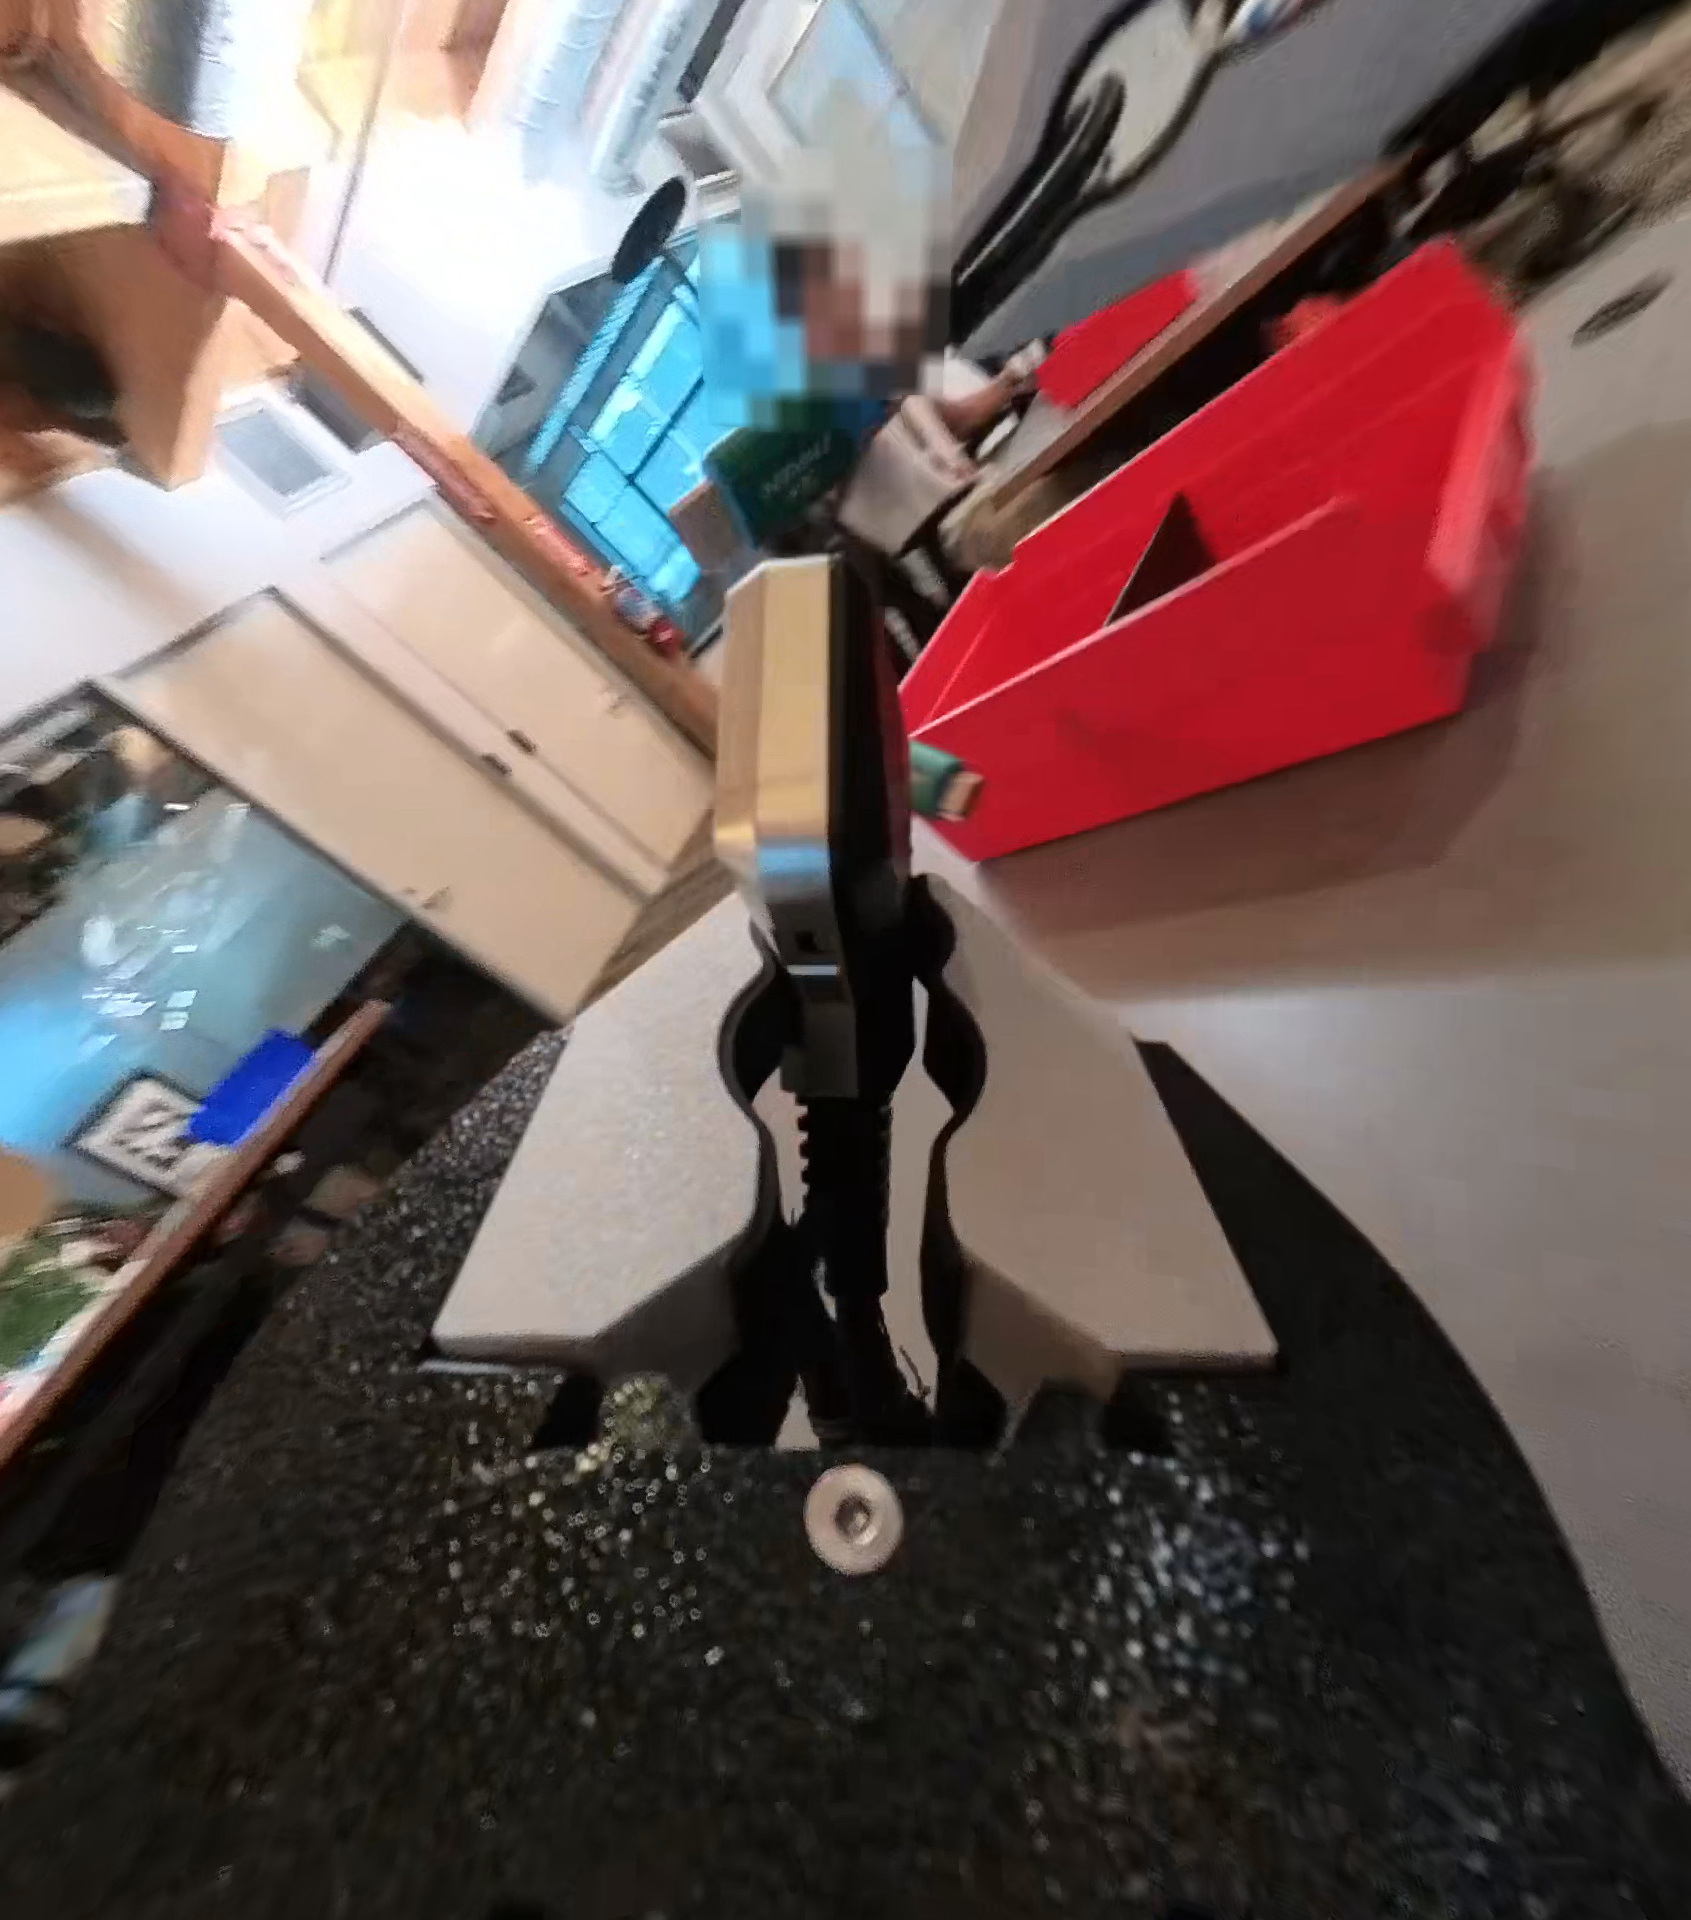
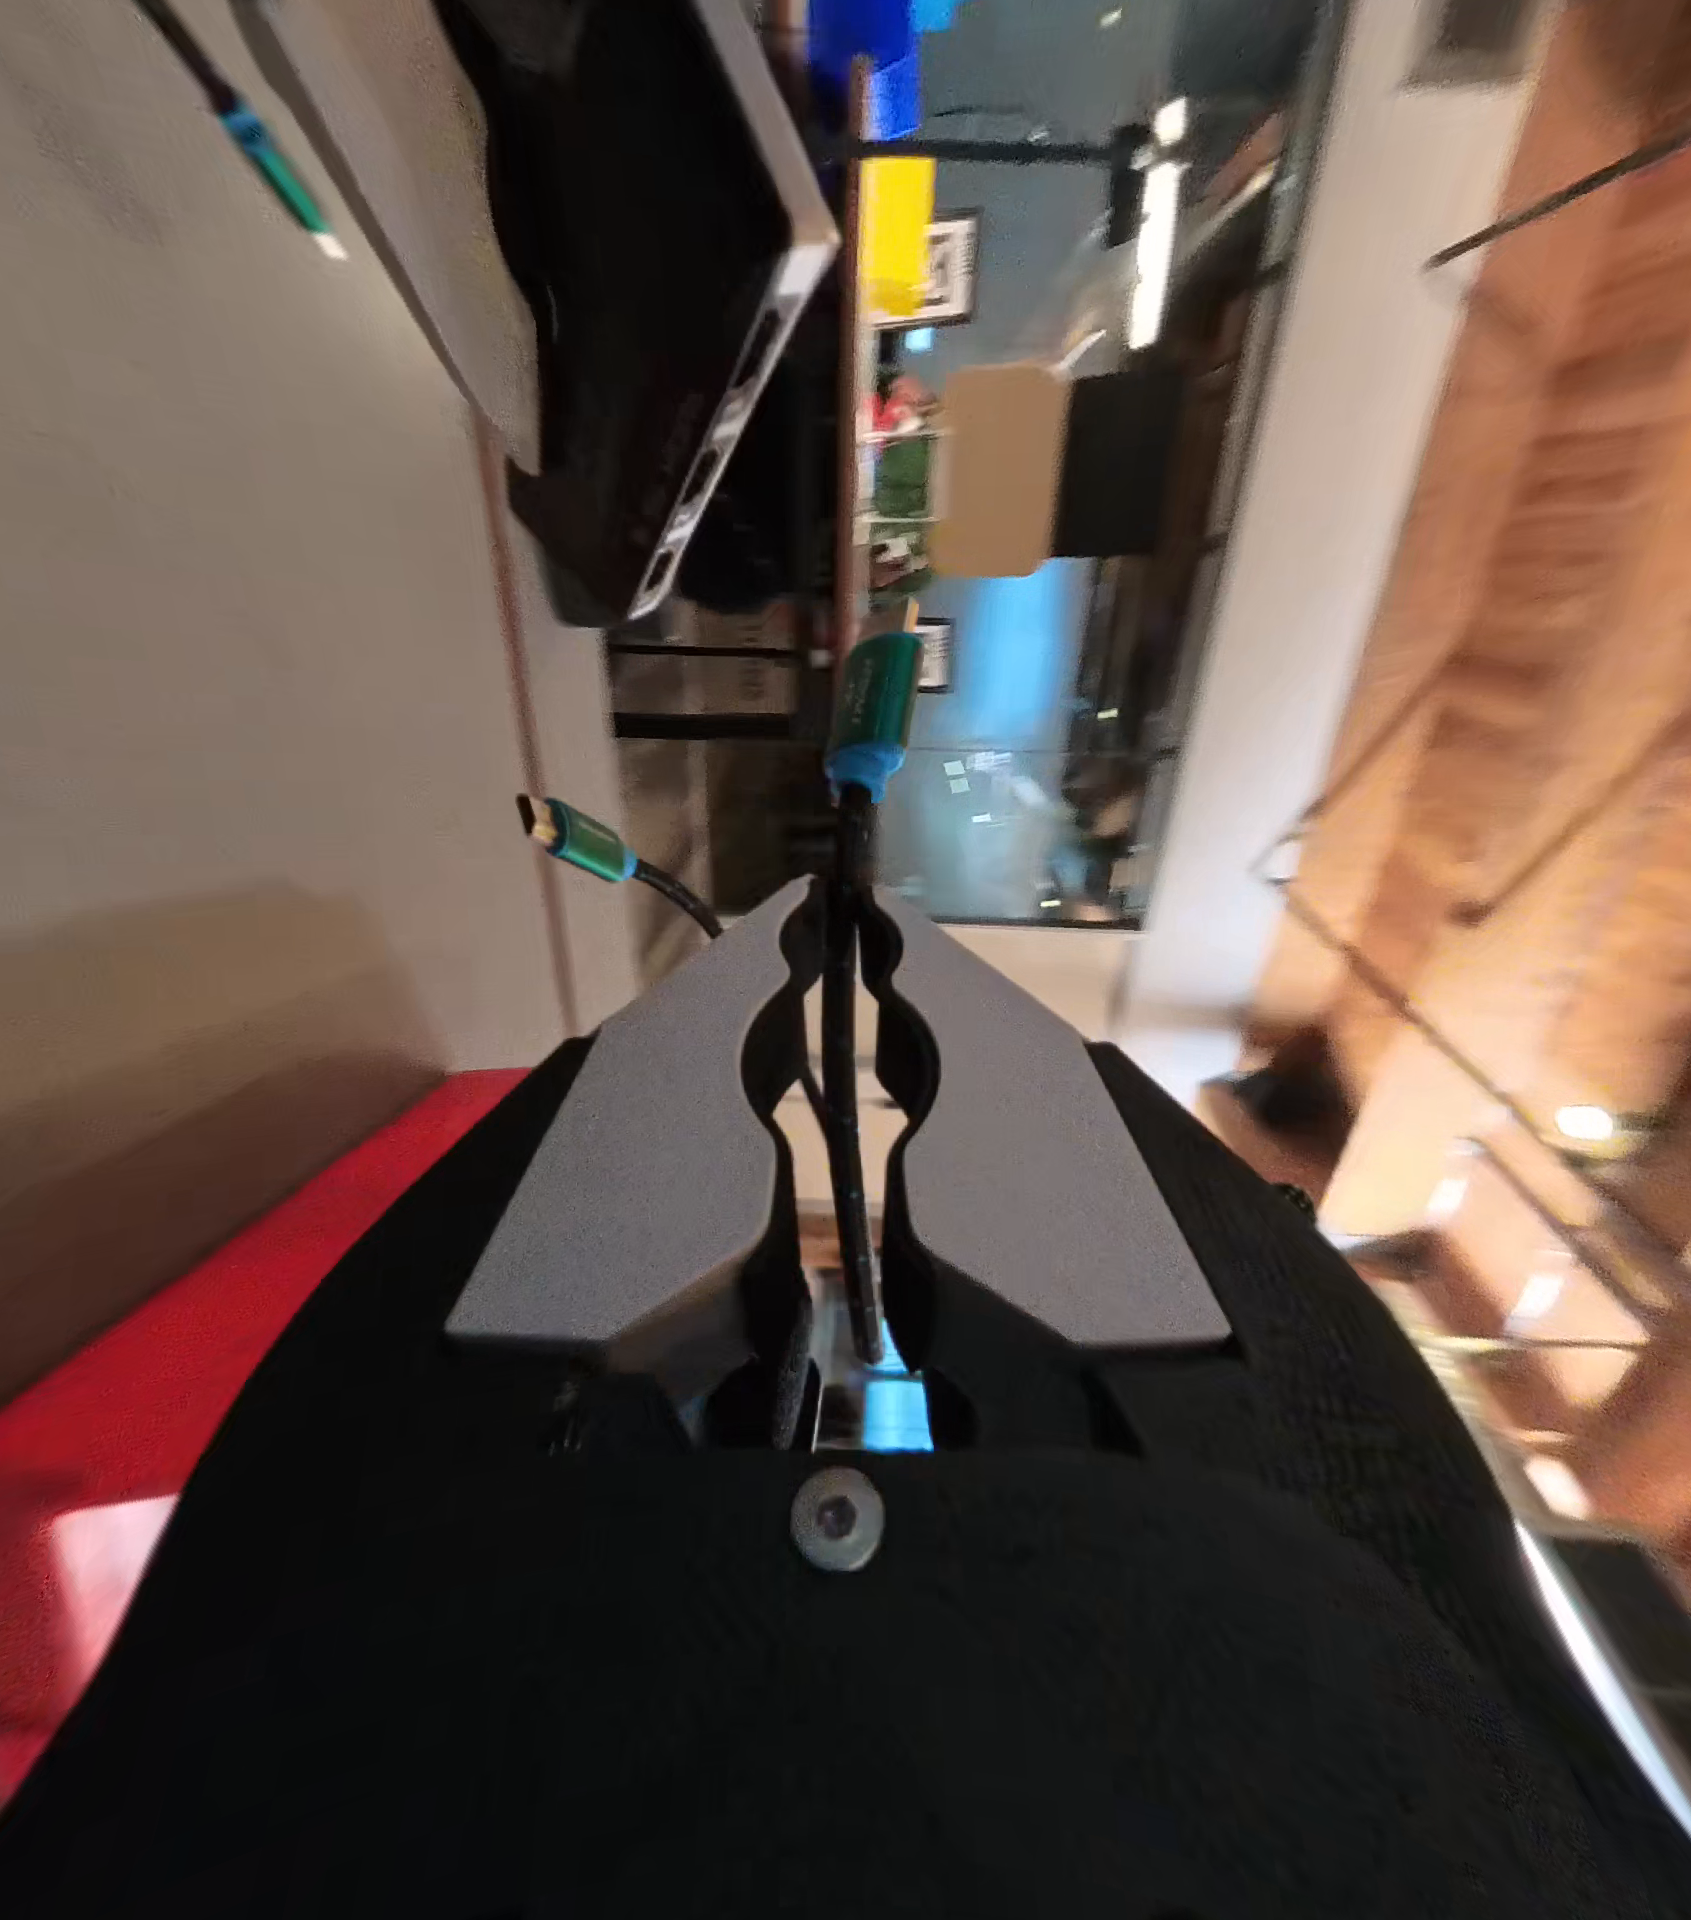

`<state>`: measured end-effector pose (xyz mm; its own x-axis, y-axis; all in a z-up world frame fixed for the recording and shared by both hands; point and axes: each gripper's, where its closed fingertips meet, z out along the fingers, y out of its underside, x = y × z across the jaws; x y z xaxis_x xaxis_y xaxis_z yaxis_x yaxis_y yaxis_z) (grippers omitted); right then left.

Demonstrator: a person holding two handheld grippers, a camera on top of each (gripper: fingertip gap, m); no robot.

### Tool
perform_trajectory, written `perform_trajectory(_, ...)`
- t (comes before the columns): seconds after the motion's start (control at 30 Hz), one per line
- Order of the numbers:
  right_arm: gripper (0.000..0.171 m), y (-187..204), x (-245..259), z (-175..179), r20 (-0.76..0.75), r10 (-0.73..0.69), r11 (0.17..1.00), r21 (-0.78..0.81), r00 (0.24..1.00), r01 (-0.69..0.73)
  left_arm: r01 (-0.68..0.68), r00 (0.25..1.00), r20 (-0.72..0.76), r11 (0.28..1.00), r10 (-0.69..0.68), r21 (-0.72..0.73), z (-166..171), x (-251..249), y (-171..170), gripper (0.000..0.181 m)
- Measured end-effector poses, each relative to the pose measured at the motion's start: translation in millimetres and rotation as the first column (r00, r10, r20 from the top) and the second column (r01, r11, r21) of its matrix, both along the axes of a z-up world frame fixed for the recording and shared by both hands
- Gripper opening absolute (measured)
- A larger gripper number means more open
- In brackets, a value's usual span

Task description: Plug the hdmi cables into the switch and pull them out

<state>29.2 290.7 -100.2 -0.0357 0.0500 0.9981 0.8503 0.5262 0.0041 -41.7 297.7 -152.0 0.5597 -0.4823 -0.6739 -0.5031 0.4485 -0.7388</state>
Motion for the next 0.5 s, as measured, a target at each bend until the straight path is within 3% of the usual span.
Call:
perform_trajectory(0.1,0.004,-13,-4,16,0.034,0.048,0.985,0.163,0.998,-0.053,0.118,0.989,0.099,0.990,-0.110,-0.072,24,3,-18,0.020)
perform_trajectory(0.23,0.004,-21,0,24,0.016,0.068,0.981,0.181,0.998,-0.070,0.152,0.981,0.128,0.988,-0.146,-0.033,48,-5,-31,0.020)
perform_trajectory(0.4,0.004,-22,10,4,-0.021,0.022,0.999,0.024,1.000,-0.022,0.153,0.980,0.113,0.984,-0.163,0.095,61,-14,-40,0.020)
perform_trajectory(0.5,0.004,-27,11,-15,-0.116,0.010,0.981,-0.191,0.993,-0.032,0.071,0.992,0.089,0.969,-0.095,0.238,71,-21,-41,0.019)
